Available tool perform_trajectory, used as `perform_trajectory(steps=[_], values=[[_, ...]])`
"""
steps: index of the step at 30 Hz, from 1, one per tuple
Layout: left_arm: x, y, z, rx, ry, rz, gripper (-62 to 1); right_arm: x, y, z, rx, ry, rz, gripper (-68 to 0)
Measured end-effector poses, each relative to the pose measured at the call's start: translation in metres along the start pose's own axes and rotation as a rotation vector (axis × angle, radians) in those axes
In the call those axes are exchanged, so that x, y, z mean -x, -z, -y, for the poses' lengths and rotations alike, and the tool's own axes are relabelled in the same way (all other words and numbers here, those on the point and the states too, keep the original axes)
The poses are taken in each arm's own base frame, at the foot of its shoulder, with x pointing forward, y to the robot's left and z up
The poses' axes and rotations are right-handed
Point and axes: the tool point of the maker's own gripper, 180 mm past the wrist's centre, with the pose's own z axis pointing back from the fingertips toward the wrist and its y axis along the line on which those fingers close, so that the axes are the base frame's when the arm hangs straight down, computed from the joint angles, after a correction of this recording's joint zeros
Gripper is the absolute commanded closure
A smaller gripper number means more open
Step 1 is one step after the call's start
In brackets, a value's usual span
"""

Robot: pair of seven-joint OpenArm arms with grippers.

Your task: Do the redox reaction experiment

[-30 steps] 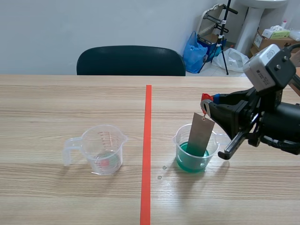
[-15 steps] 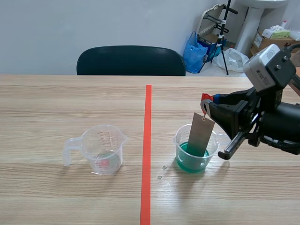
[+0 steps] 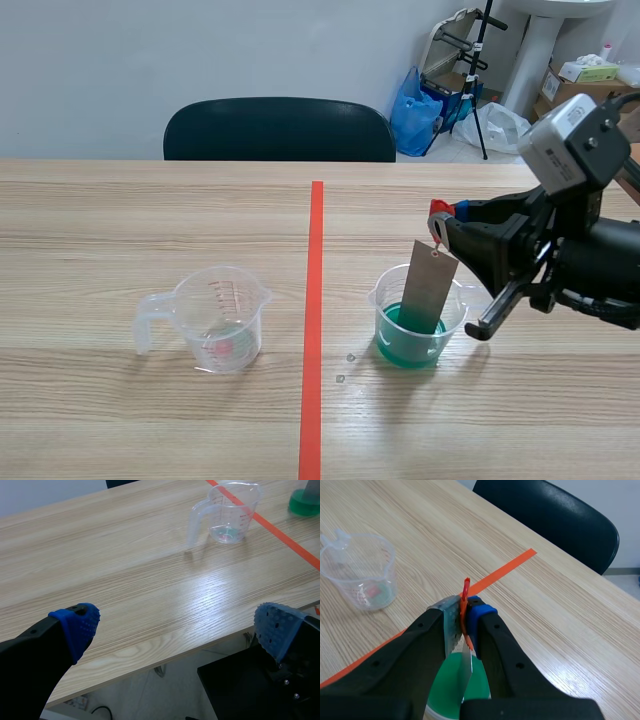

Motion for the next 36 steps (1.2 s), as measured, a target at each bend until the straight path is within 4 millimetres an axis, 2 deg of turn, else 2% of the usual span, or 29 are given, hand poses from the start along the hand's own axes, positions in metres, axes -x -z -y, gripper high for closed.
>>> perform_trajectory(steps=[5, 10, 14, 21, 36], values=[[0.000, 0.000, 0.000, 0.000, 0.000, 0.000, -62.3, -0.008, -0.001, 0.000, 0.000, -0.027, -0.007, -0.6], [0.000, 0.000, 0.000, 0.000, 0.000, 0.000, -62.3, -0.026, -0.007, 0.006, 0.025, -0.046, 0.025, -0.6], [0.000, 0.000, 0.000, 0.000, 0.000, 0.000, -62.3, -0.032, -0.012, 0.003, 0.028, -0.044, 0.019, -0.6], [0.000, 0.000, 0.000, 0.000, 0.000, 0.000, -62.3, -0.057, -0.017, -0.001, 0.026, -0.059, 0.051, -0.6], [0.000, 0.000, 0.000, 0.000, 0.000, 0.000, -62.3, -0.092, -0.030, -0.005, 0.035, -0.088, 0.074, -0.6]])
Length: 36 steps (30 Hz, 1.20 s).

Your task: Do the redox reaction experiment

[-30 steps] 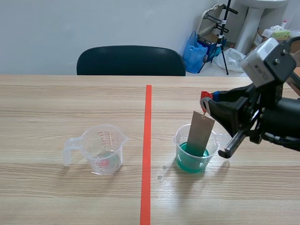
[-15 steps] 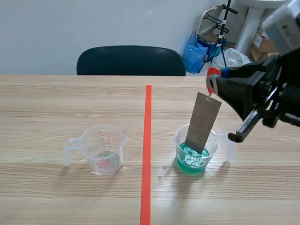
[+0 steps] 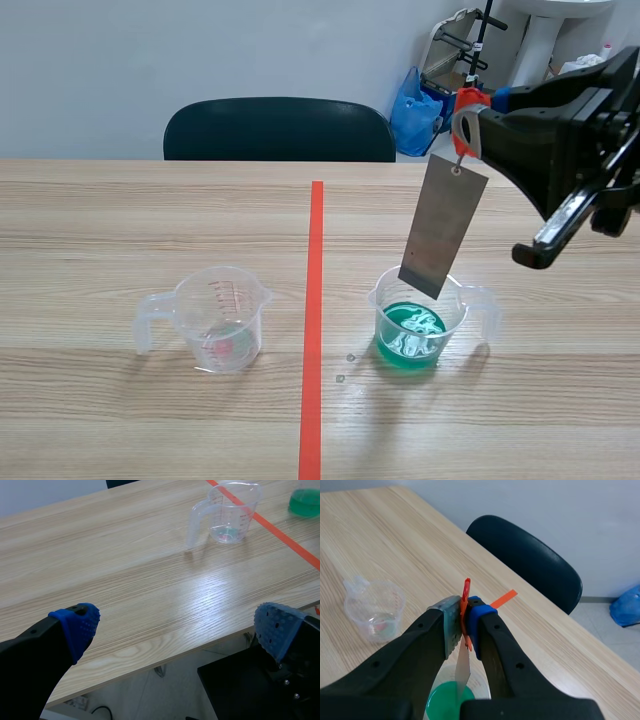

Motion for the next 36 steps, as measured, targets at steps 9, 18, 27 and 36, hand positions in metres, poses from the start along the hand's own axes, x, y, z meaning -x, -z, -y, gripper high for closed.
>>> perform_trajectory(steps=[9, 18, 27, 36], values=[[0.0000, 0.0000, 0.0000, 0.000, 0.000, 0.000, -62.3, -0.0060, 0.0001, -0.0039, -0.010, -0.005, 0.002, -0.6], [0.0000, 0.0000, 0.0000, 0.000, 0.000, 0.000, -62.3, -0.0054, -0.0009, -0.0018, -0.006, 0.001, -0.004, -0.6], [0.0000, 0.0000, 0.0000, 0.000, 0.000, 0.000, -62.3, -0.0045, -0.0027, 0.0024, 0.006, 0.011, -0.014, -0.6], [0.0000, 0.0000, 0.0000, 0.000, 0.000, 0.000, -62.3, -0.0044, -0.0027, 0.0023, 0.005, 0.011, -0.014, -0.6]])
